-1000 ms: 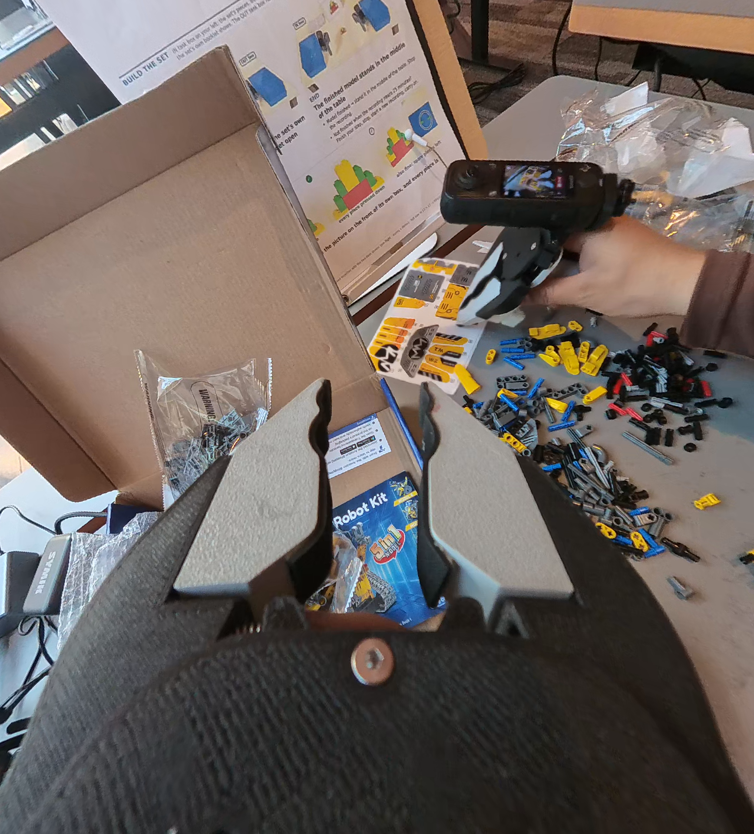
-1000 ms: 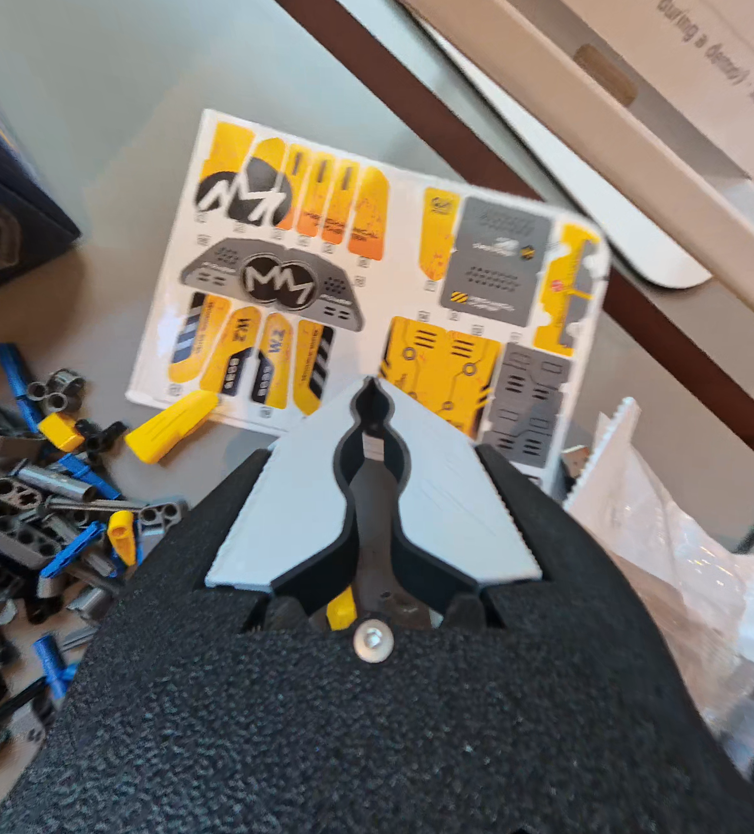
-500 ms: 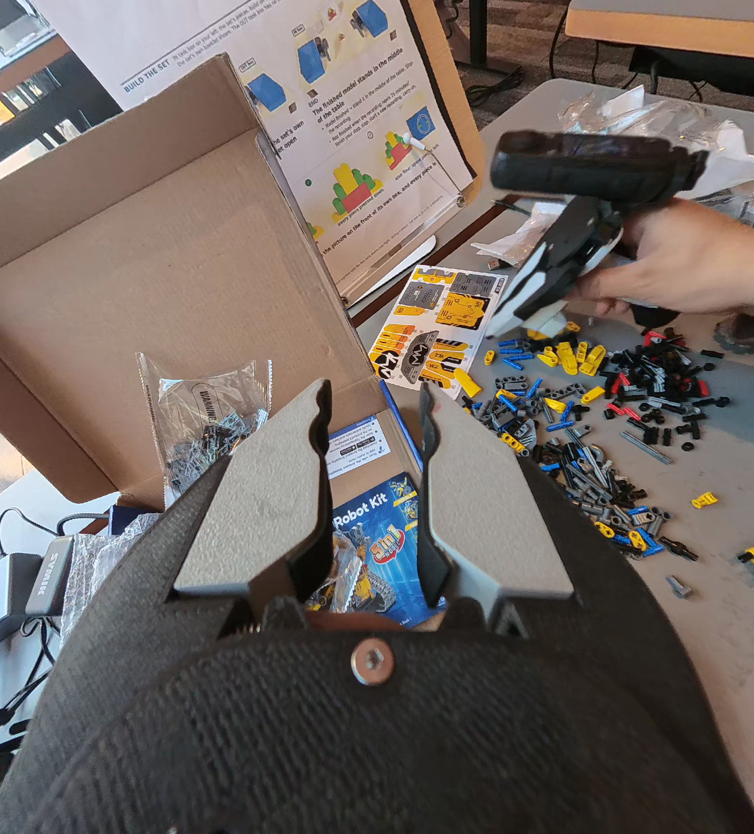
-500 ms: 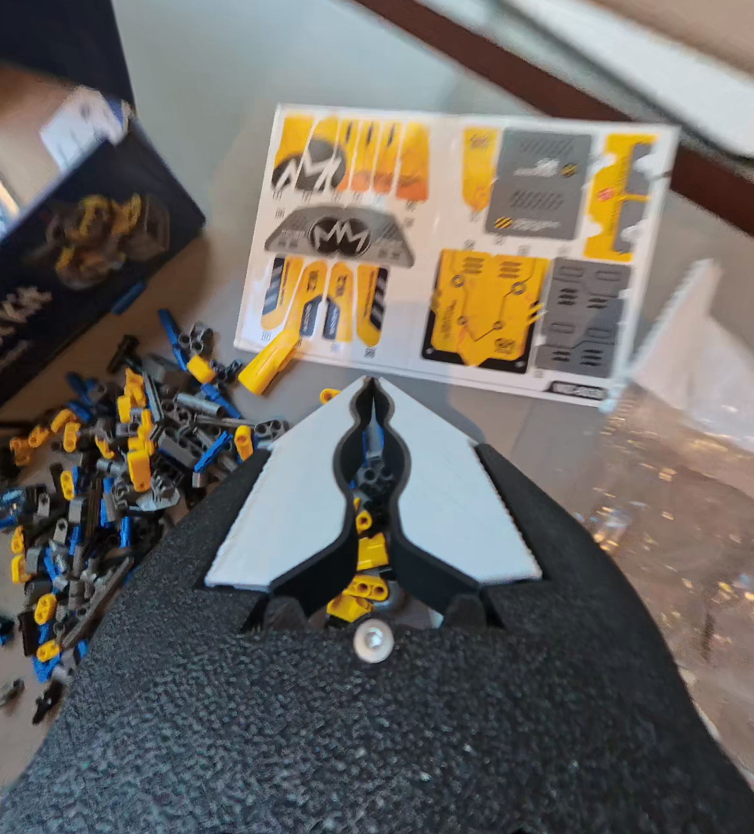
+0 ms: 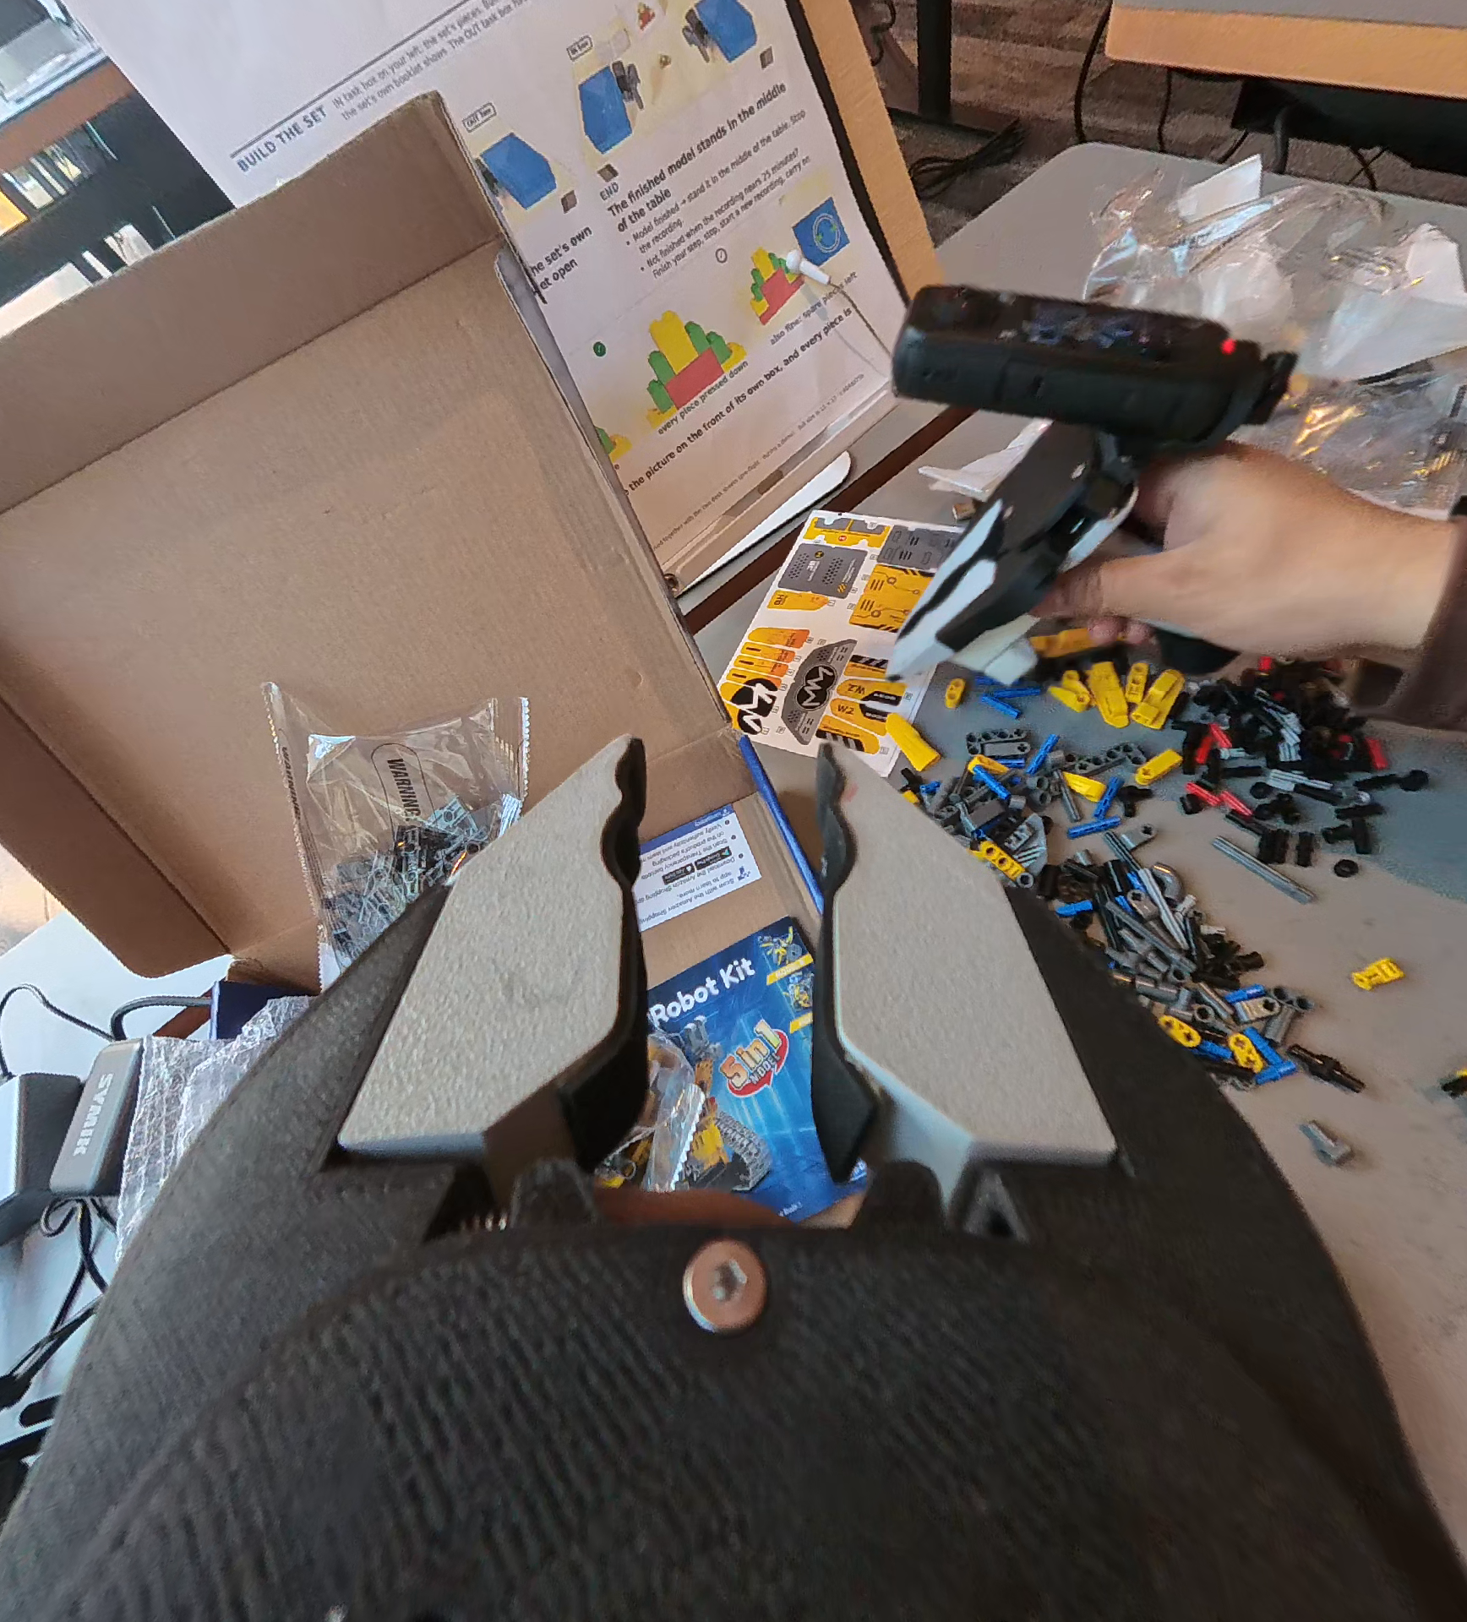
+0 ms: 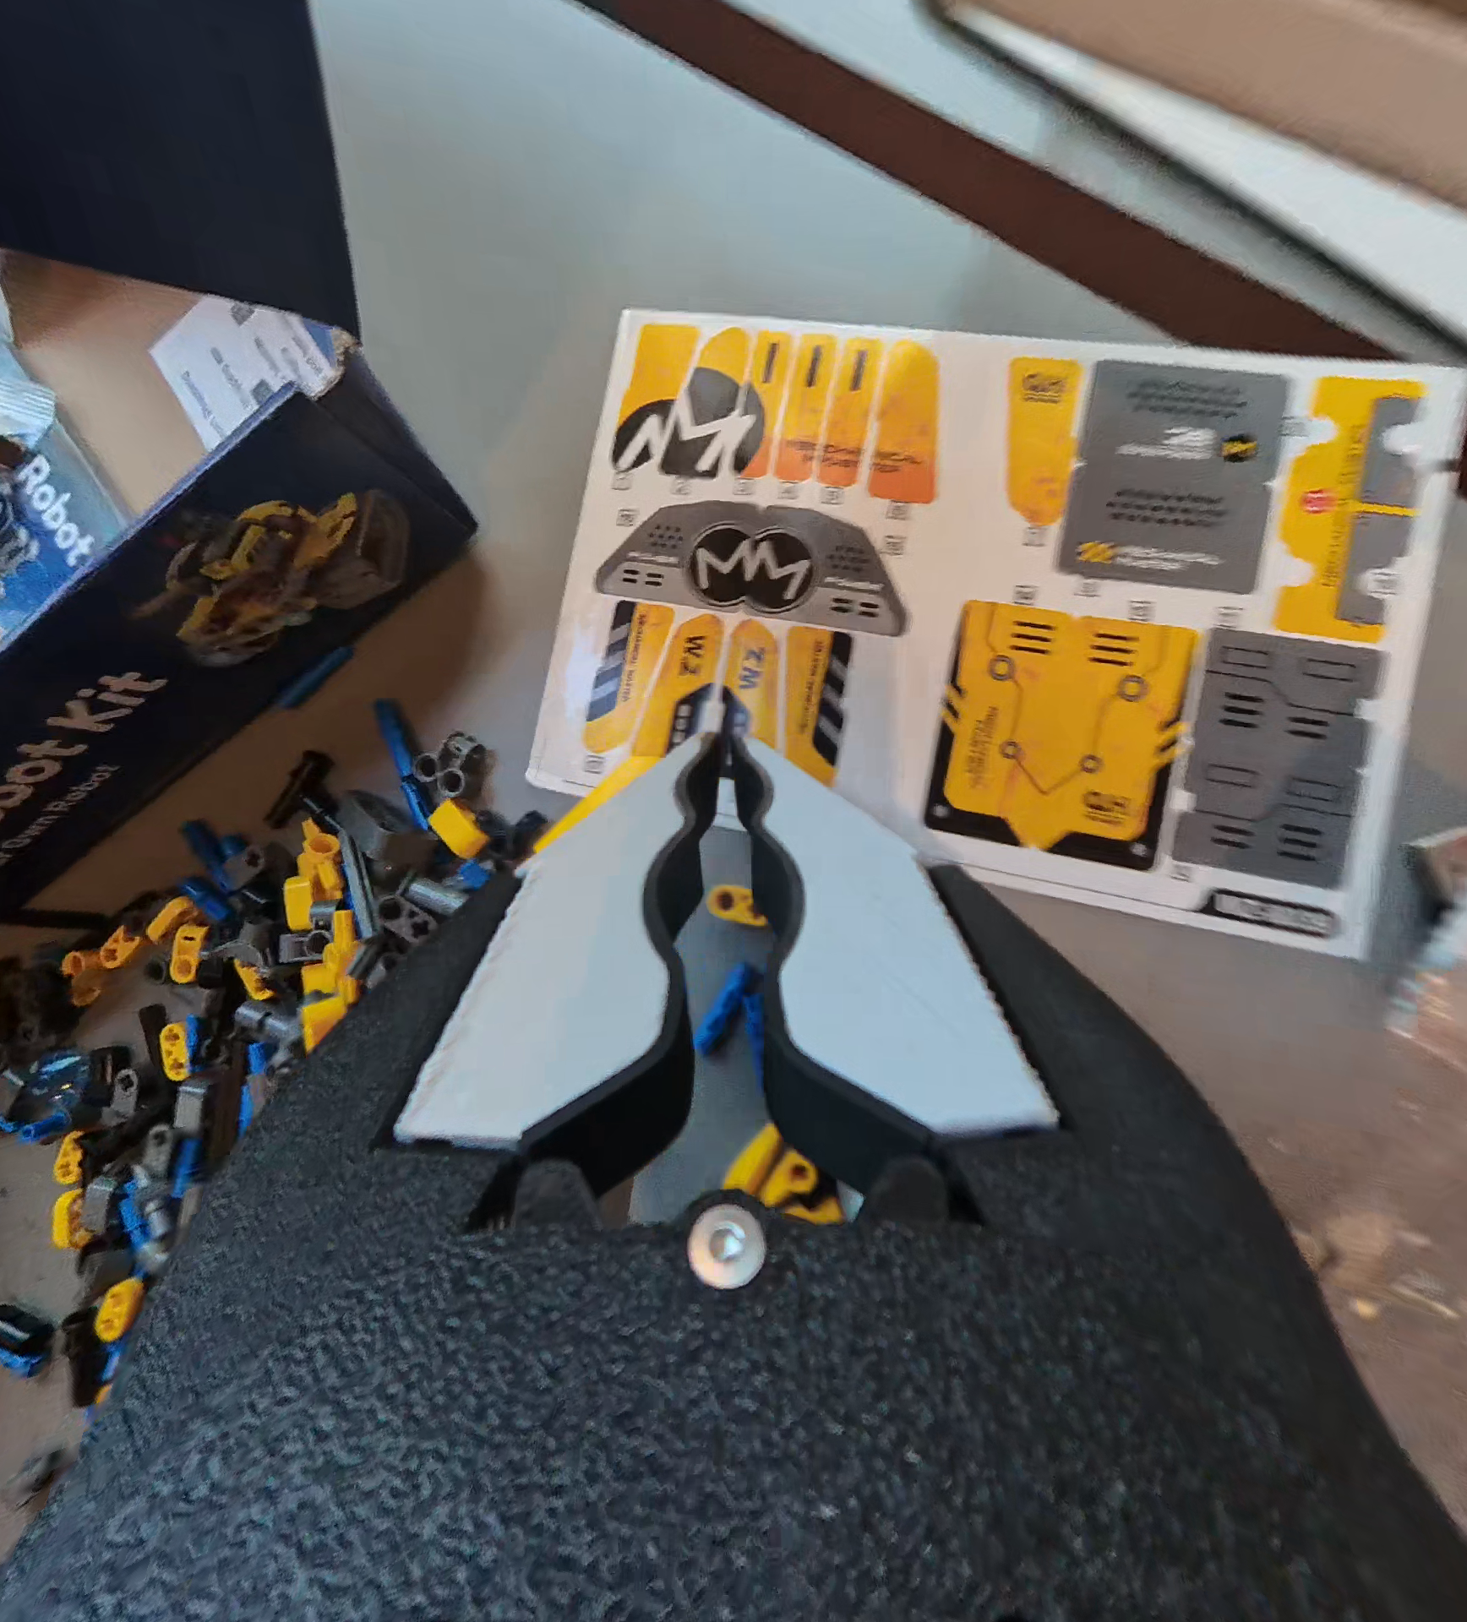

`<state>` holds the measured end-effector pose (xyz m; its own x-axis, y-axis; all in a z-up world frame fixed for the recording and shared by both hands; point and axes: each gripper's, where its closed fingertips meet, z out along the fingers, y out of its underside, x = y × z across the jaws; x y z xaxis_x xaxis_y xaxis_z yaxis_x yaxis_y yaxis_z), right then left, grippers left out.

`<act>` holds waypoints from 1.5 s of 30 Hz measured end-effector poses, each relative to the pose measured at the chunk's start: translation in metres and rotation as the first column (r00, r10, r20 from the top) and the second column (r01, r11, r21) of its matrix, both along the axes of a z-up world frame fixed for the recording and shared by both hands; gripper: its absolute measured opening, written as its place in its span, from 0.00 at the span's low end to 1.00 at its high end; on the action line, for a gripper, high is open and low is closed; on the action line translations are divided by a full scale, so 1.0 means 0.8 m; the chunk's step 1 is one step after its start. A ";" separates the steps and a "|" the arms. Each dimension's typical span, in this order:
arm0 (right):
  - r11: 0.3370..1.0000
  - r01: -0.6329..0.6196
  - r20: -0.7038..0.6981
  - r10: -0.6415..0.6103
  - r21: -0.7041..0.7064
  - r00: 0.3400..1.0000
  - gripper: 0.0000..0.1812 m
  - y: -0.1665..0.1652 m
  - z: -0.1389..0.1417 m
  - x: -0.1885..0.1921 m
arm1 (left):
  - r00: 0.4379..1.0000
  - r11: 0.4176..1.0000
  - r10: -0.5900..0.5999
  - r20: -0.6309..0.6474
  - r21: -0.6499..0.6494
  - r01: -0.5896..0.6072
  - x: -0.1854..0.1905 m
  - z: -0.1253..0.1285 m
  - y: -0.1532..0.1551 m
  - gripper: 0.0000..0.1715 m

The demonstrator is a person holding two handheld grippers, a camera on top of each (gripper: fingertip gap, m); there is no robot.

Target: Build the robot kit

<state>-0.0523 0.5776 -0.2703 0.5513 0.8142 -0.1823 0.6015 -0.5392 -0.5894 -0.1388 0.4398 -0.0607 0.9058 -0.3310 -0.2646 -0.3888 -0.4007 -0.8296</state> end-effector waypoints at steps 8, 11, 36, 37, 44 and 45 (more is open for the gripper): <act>0.989 -0.107 0.046 0.112 -0.099 0.993 0.00 -0.070 0.002 0.014 | 1.000 1.000 0.014 0.023 0.009 -0.014 -0.010 0.004 0.001 0.21; 0.997 -0.070 -0.009 0.070 -0.012 0.998 0.01 -0.067 0.029 0.023 | 0.999 1.000 0.027 0.027 0.004 -0.027 -0.014 0.003 0.003 0.21; 0.910 -0.388 0.068 0.400 -0.147 0.914 0.01 -0.128 -0.001 -0.015 | 0.999 0.999 0.040 -0.034 -0.013 -0.040 0.012 -0.020 0.025 0.21; 0.900 -0.401 0.076 0.418 -0.172 0.905 0.01 -0.134 -0.006 -0.010 | 0.998 0.999 0.043 -0.036 -0.016 -0.043 0.012 -0.022 0.025 0.21; 0.918 -0.350 0.035 0.362 -0.185 0.932 0.06 -0.128 0.018 0.006 | 0.998 0.999 0.051 -0.037 -0.016 -0.051 0.010 -0.022 0.026 0.21; 0.919 -0.353 -0.011 0.357 -0.175 0.934 0.09 -0.129 0.030 -0.001 | 0.998 0.999 0.050 -0.036 -0.011 -0.051 0.011 -0.021 0.026 0.21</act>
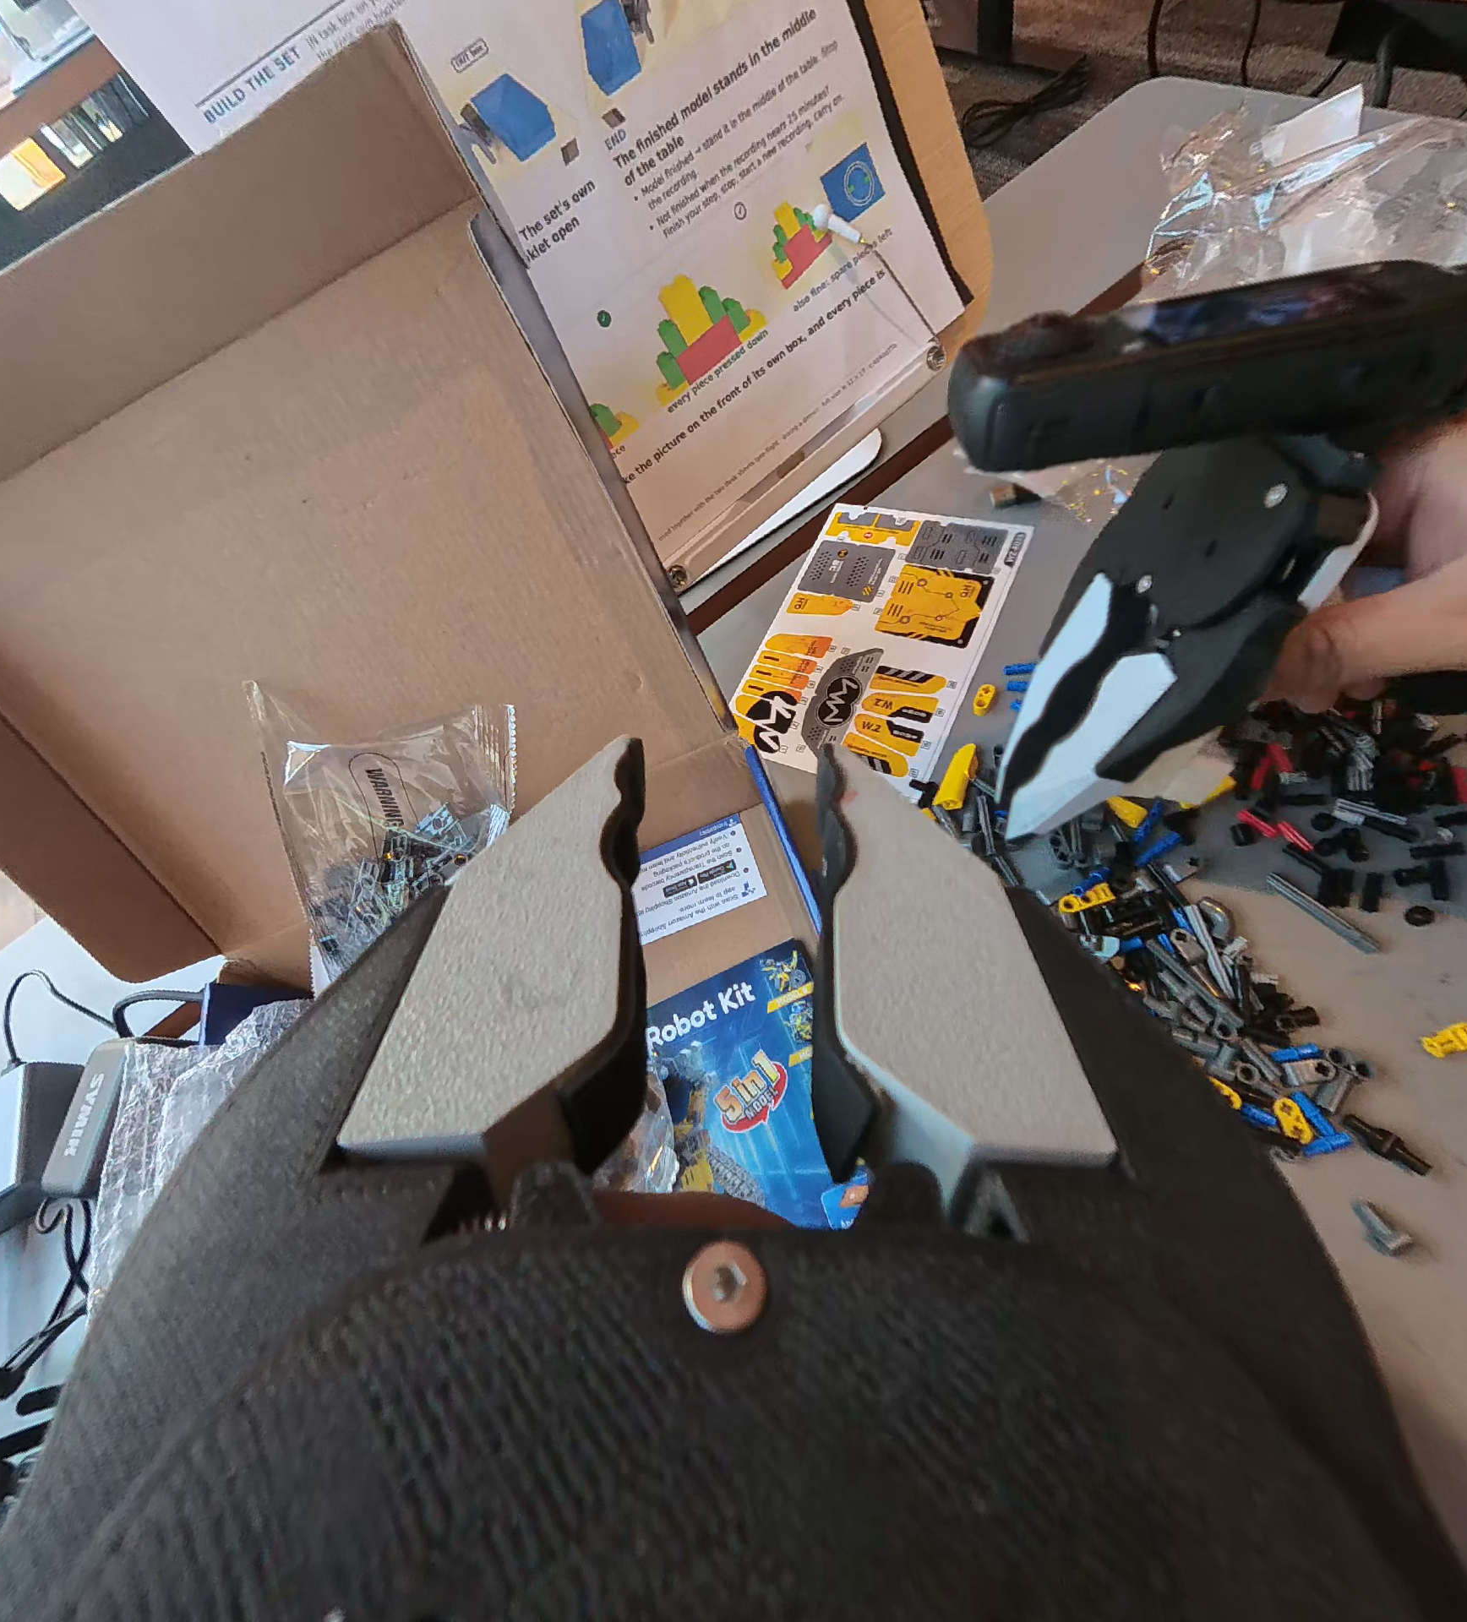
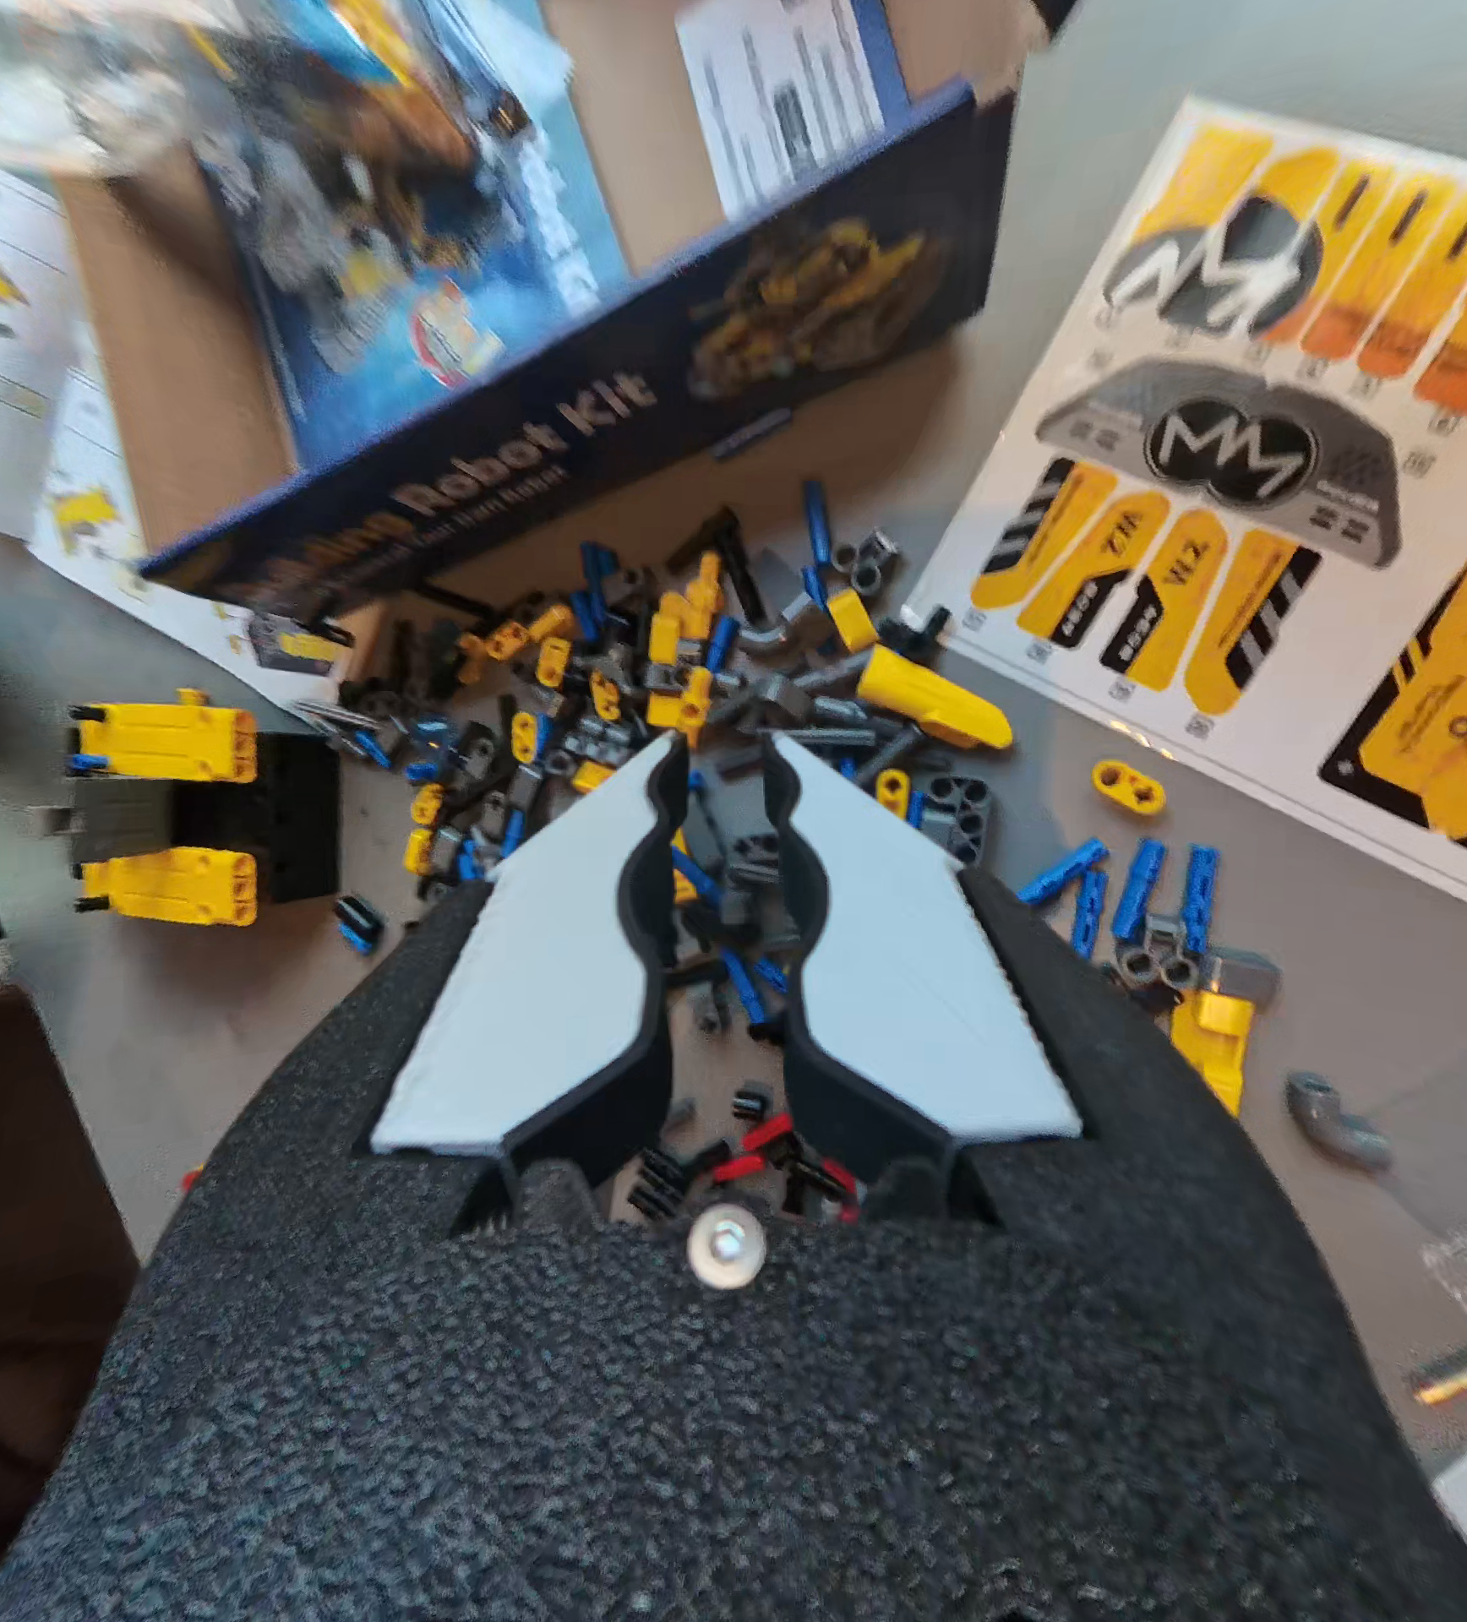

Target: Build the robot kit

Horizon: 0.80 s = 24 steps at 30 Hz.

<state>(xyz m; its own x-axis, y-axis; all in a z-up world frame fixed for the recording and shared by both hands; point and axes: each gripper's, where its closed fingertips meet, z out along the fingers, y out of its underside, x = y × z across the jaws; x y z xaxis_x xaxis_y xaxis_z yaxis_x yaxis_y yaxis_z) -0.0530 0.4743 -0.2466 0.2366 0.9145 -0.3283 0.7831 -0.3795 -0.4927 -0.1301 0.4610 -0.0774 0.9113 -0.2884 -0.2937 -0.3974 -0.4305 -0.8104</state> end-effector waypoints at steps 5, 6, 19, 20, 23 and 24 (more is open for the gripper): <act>0.997 -0.074 -0.101 0.075 0.018 0.992 0.10 -0.021 0.020 -0.023 | 1.000 1.000 -0.005 0.003 0.010 0.005 0.001 0.004 -0.002 0.22; 0.996 -0.088 -0.100 0.090 0.017 0.991 0.10 -0.025 0.020 -0.026 | 1.000 1.000 -0.005 0.007 0.015 0.005 0.000 0.006 -0.003 0.22; 0.982 -0.182 0.043 0.180 0.043 0.983 0.07 -0.044 -0.011 -0.014 | 0.999 0.999 -0.004 0.051 0.035 0.002 -0.001 0.016 -0.006 0.22; 0.981 -0.191 0.021 0.190 0.037 0.982 0.08 -0.048 -0.005 -0.016 | 0.998 0.999 -0.006 0.057 0.034 0.004 0.000 0.016 -0.006 0.22; 0.976 -0.211 -0.028 0.212 0.053 0.977 0.14 -0.052 0.010 -0.021 | 0.999 1.000 -0.012 0.050 0.029 0.010 0.002 0.014 -0.005 0.24; 0.973 -0.220 -0.030 0.222 0.065 0.975 0.15 -0.053 0.012 -0.021 | 0.999 1.000 -0.011 0.047 0.026 0.010 0.002 0.012 -0.005 0.24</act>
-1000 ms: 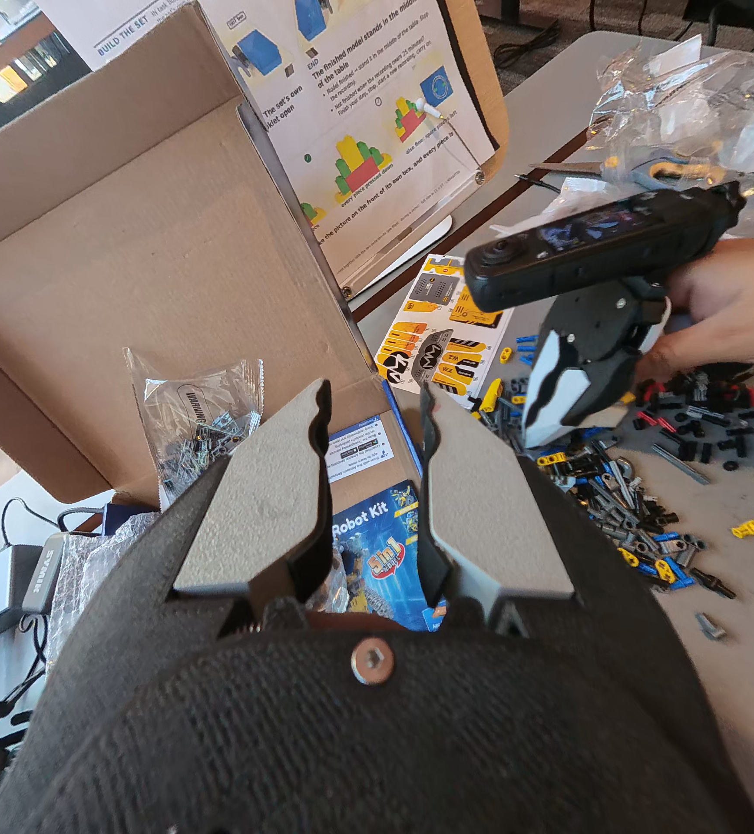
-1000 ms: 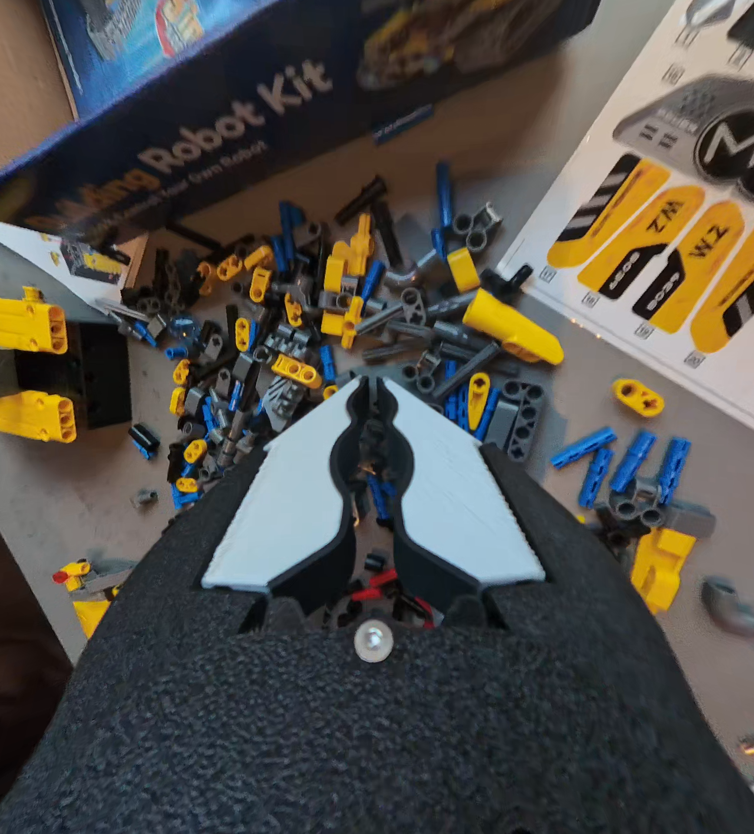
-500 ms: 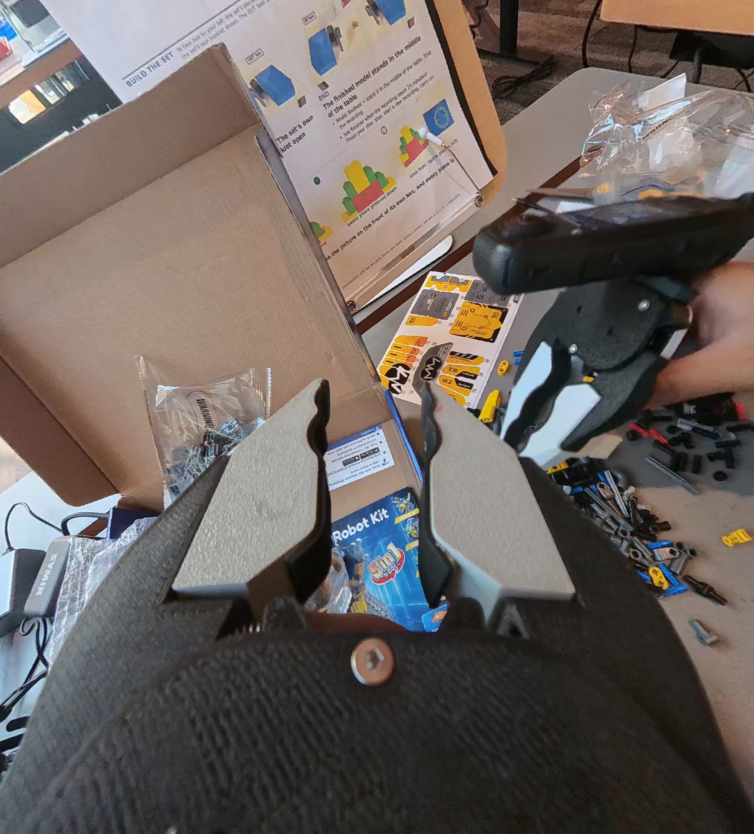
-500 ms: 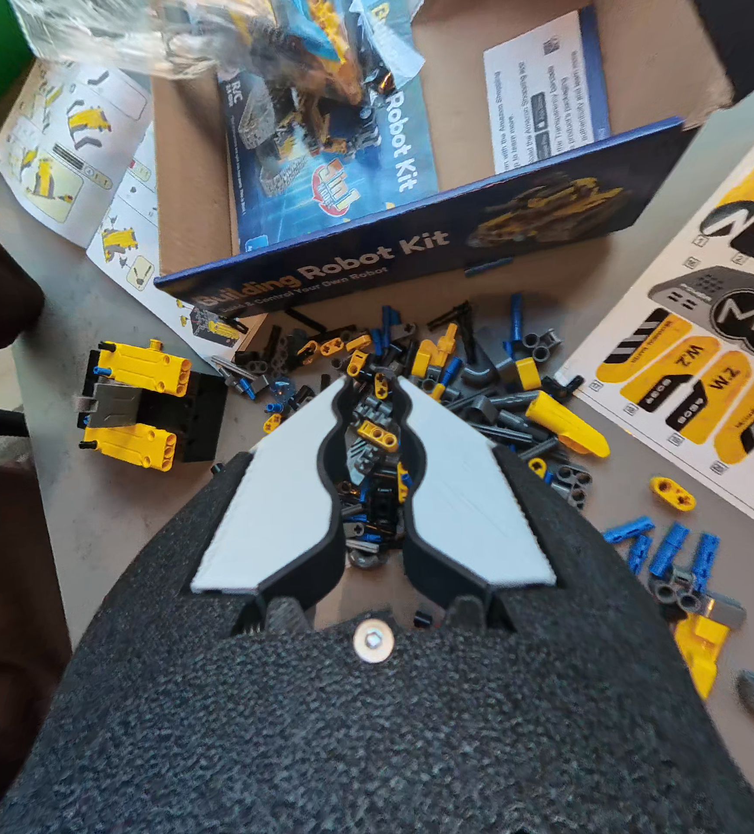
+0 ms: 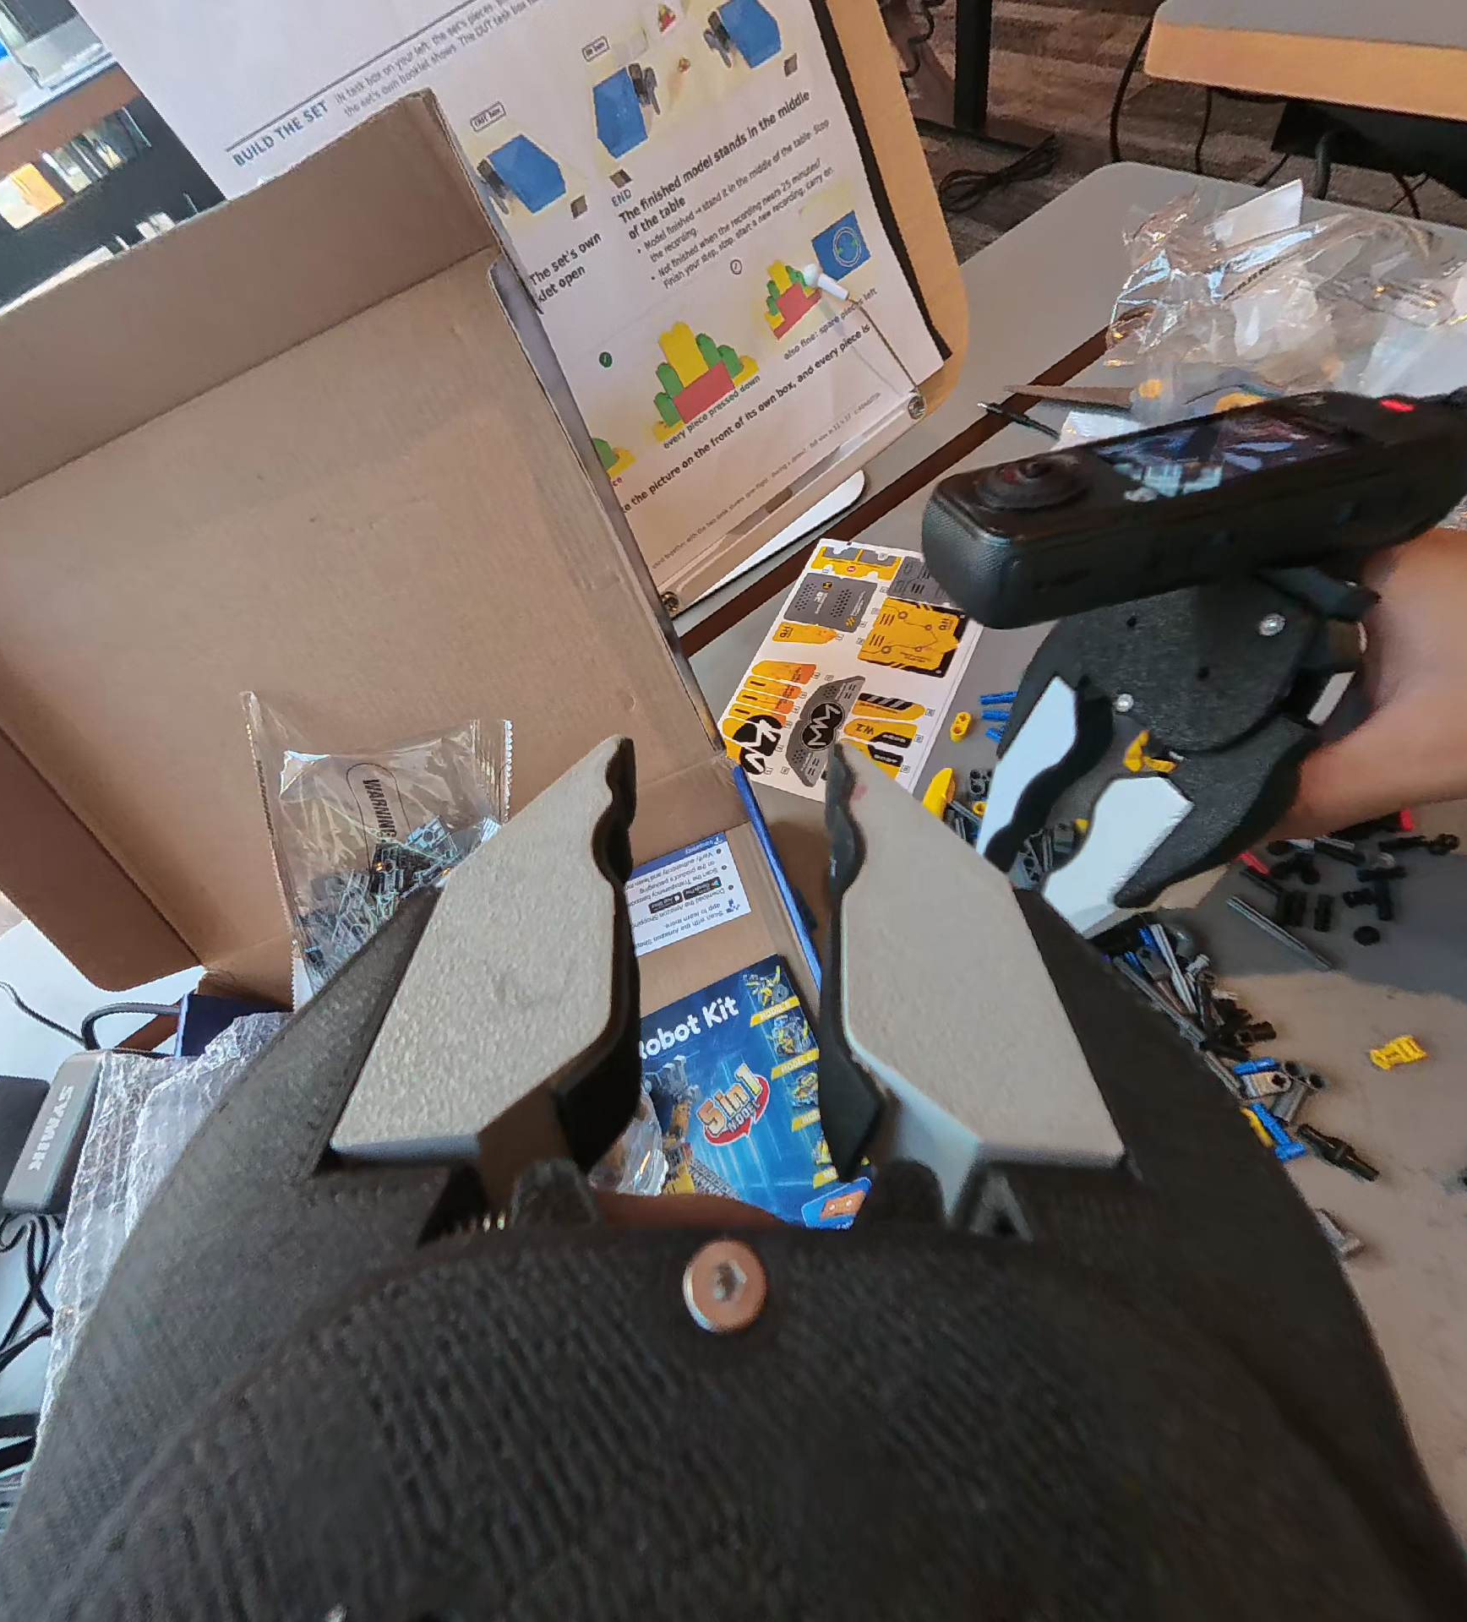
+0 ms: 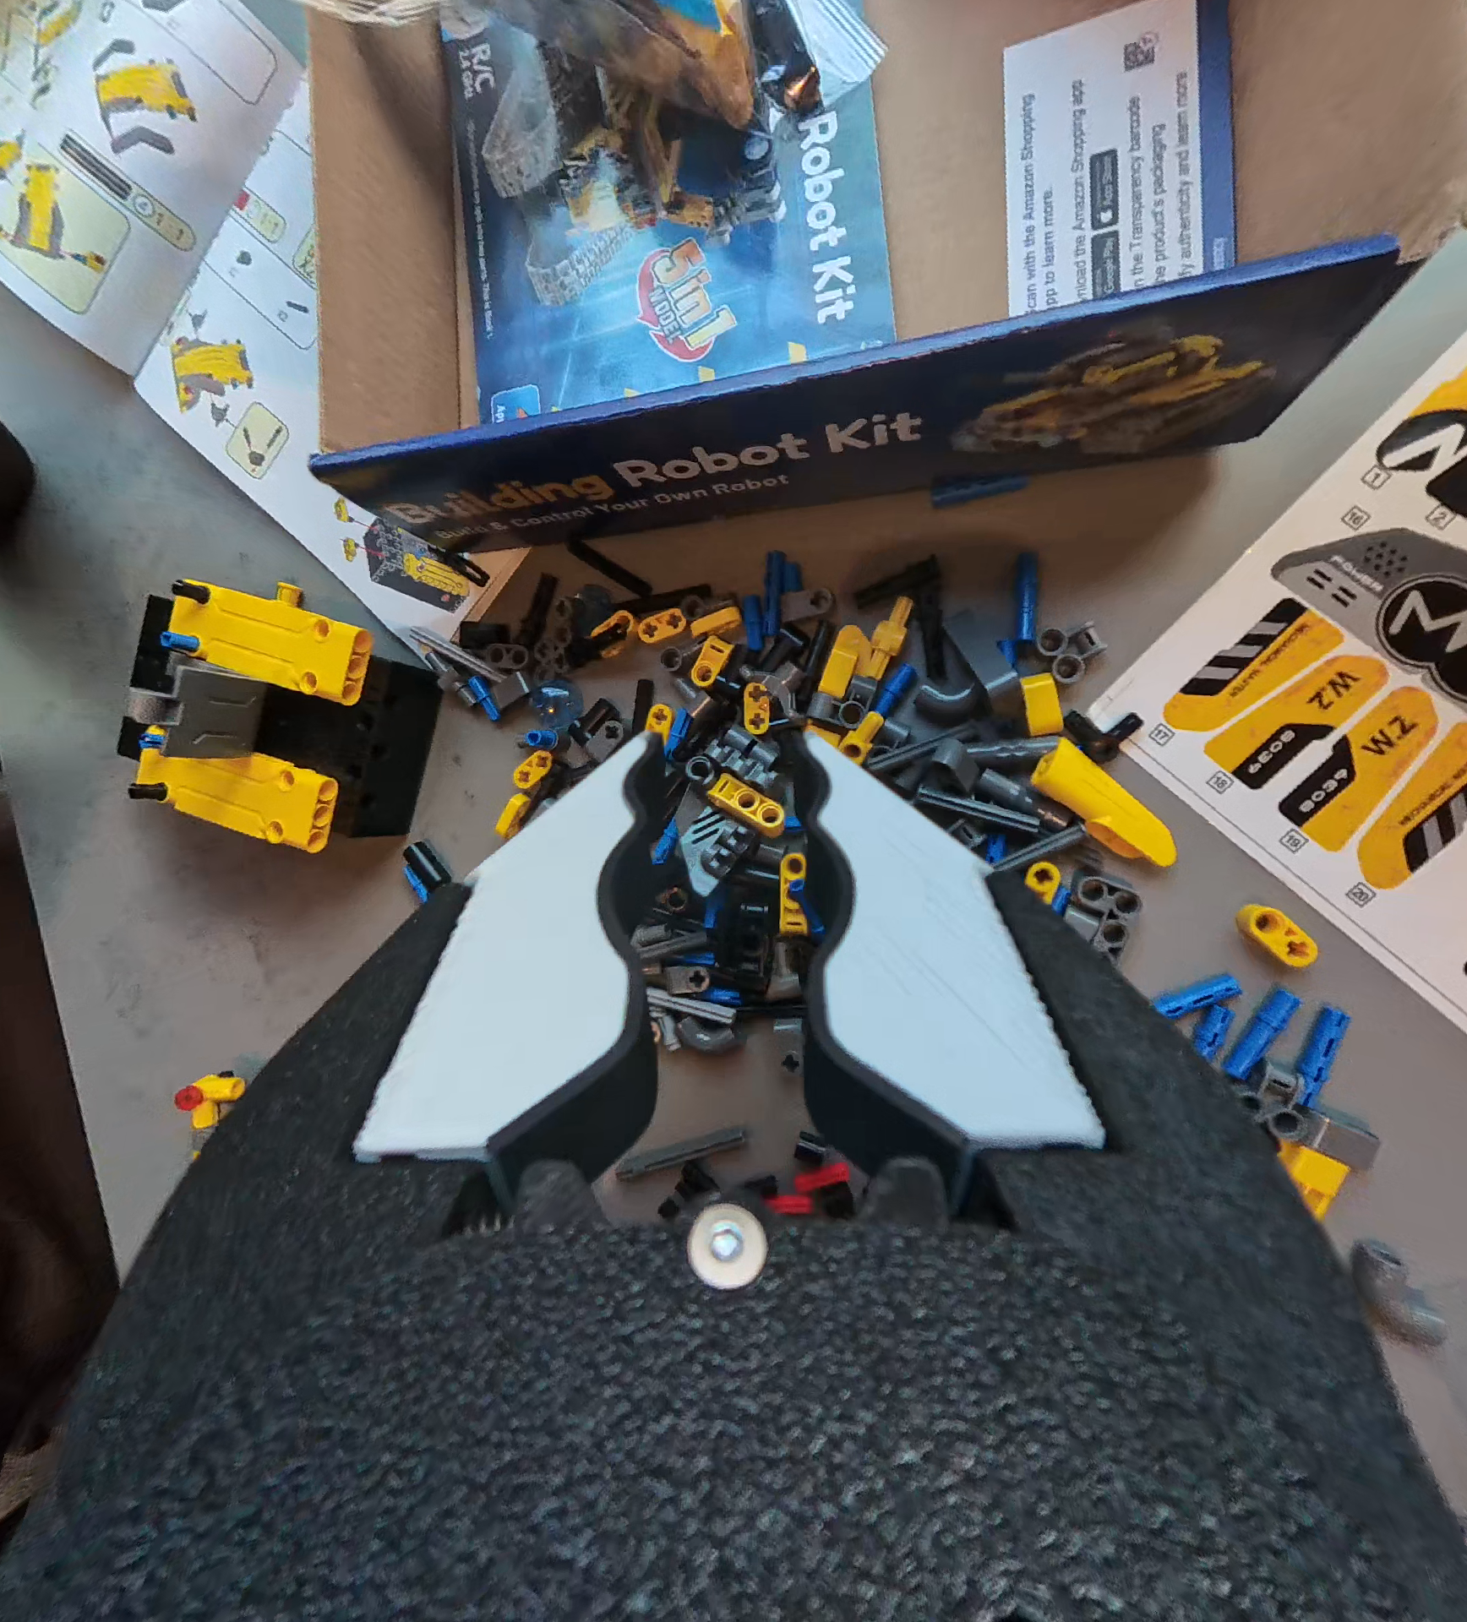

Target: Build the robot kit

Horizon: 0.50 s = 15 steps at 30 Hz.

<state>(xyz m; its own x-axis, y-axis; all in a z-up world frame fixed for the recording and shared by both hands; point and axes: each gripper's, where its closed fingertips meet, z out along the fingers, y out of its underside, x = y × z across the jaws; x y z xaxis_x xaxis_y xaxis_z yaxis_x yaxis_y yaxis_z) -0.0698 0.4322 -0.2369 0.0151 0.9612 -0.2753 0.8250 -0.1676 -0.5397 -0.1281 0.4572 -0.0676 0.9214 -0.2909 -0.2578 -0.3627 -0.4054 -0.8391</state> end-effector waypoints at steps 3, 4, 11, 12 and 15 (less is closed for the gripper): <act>0.997 -0.006 -0.010 0.007 0.072 1.000 0.10 0.005 0.007 0.001 | 1.000 1.000 0.001 -0.002 -0.003 -0.001 0.000 -0.001 0.000 0.24; 0.995 0.008 -0.018 -0.007 0.100 1.000 0.10 0.010 0.011 0.001 | 1.000 1.000 0.002 -0.001 -0.002 -0.002 0.000 -0.001 0.000 0.24; 0.972 0.144 -0.155 -0.115 0.187 0.981 0.00 0.039 0.057 0.008 | 1.000 1.000 0.004 -0.005 -0.002 -0.004 0.001 -0.002 0.001 0.23; 0.972 0.145 -0.159 -0.116 0.187 0.980 0.00 0.040 0.058 0.009 | 1.000 1.000 0.002 -0.006 -0.002 -0.002 0.002 -0.002 0.002 0.23; 0.978 0.139 -0.171 -0.111 0.158 0.979 0.07 0.035 0.056 0.006 | 1.000 1.000 0.000 -0.013 -0.009 0.000 0.003 -0.006 0.003 0.23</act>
